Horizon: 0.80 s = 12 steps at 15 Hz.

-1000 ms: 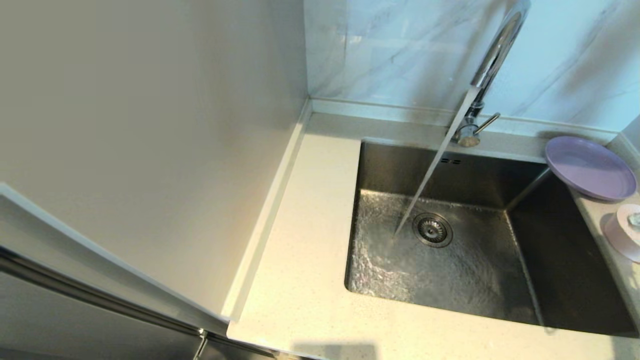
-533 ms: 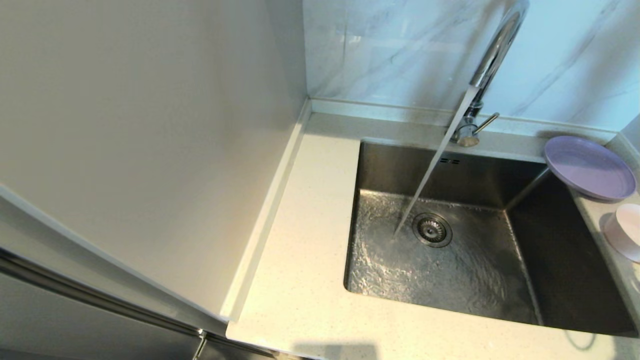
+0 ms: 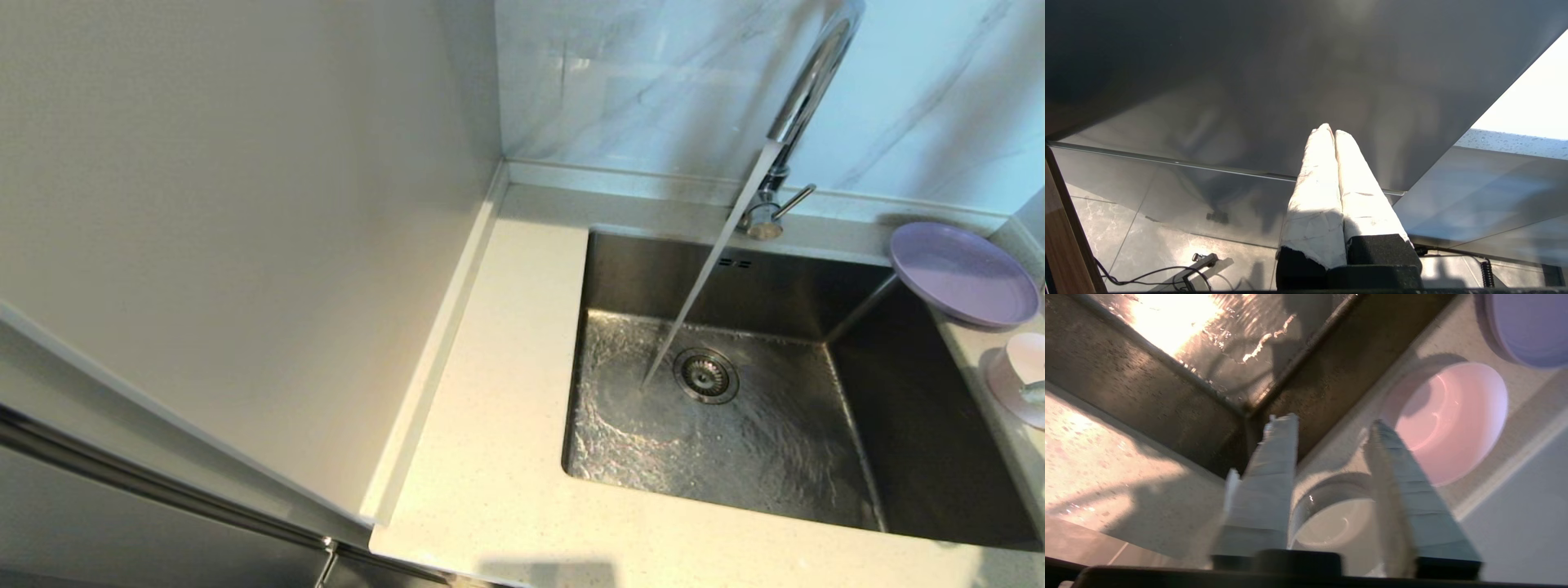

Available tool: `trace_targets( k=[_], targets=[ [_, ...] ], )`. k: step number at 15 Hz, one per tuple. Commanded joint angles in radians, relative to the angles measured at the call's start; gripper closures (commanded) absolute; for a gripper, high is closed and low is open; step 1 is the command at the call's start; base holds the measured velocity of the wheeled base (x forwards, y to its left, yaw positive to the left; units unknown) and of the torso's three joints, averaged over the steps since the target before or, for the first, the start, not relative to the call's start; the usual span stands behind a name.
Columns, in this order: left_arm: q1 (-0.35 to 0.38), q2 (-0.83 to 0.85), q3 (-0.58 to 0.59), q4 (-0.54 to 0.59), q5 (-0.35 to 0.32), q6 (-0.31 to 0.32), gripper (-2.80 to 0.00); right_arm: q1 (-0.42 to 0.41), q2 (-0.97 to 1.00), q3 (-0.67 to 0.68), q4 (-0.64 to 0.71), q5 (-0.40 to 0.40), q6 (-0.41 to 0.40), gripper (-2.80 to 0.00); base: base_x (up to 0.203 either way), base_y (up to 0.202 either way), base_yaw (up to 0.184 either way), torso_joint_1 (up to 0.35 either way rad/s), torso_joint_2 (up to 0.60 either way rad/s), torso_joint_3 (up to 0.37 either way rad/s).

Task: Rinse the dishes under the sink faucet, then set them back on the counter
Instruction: Pick up the plate

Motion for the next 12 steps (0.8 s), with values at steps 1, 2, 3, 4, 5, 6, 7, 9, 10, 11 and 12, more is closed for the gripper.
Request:
trace_targets(
  k=[1, 2, 3, 4, 5, 6, 7, 9, 10, 11, 12],
  targets=[
    [0.000, 0.000, 0.000, 0.000, 0.000, 0.000, 0.00, 0.041, 0.033, -0.015, 0.007, -0.018, 0.041, -2.80, 0.000, 0.000, 0.000, 0.000, 0.00, 0.000],
    [0.000, 0.000, 0.000, 0.000, -0.001, 0.000, 0.00, 0.077, 0.033, -0.027, 0.012, -0.043, 0.078, -2.80, 0.000, 0.000, 0.000, 0.000, 0.00, 0.000],
    [0.000, 0.000, 0.000, 0.000, 0.000, 0.000, 0.00, 0.117, 0.034, -0.042, 0.022, -0.065, 0.123, -2.80, 0.000, 0.000, 0.000, 0.000, 0.00, 0.000],
    [0.000, 0.000, 0.000, 0.000, 0.000, 0.000, 0.00, 0.165, 0.043, -0.061, 0.029, -0.095, 0.187, -2.80, 0.000, 0.000, 0.000, 0.000, 0.00, 0.000],
    [0.000, 0.000, 0.000, 0.000, 0.000, 0.000, 0.00, 0.212, 0.061, -0.083, 0.031, -0.134, 0.264, -2.80, 0.000, 0.000, 0.000, 0.000, 0.00, 0.000],
    [0.000, 0.000, 0.000, 0.000, 0.000, 0.000, 0.00, 0.259, 0.086, -0.106, 0.030, -0.175, 0.339, -2.80, 0.000, 0.000, 0.000, 0.000, 0.00, 0.000],
    [0.000, 0.000, 0.000, 0.000, 0.000, 0.000, 0.00, 0.286, 0.112, -0.125, 0.021, -0.211, 0.381, -2.80, 0.000, 0.000, 0.000, 0.000, 0.00, 0.000],
    [0.000, 0.000, 0.000, 0.000, 0.000, 0.000, 0.00, 0.299, 0.143, -0.116, -0.091, -0.284, 0.388, -2.80, 0.000, 0.000, 0.000, 0.000, 0.00, 0.000],
    [0.000, 0.000, 0.000, 0.000, 0.000, 0.000, 0.00, 0.302, 0.157, -0.092, -0.170, -0.313, 0.387, -2.80, 0.000, 0.000, 0.000, 0.000, 0.00, 0.000],
    [0.000, 0.000, 0.000, 0.000, 0.000, 0.000, 0.00, 0.303, 0.169, -0.073, -0.249, -0.327, 0.378, -2.80, 0.000, 0.000, 0.000, 0.000, 0.00, 0.000],
    [0.000, 0.000, 0.000, 0.000, 0.000, 0.000, 0.00, 0.303, 0.184, -0.058, -0.331, -0.337, 0.356, -2.80, 0.000, 0.000, 0.000, 0.000, 0.00, 0.000]
  ],
)
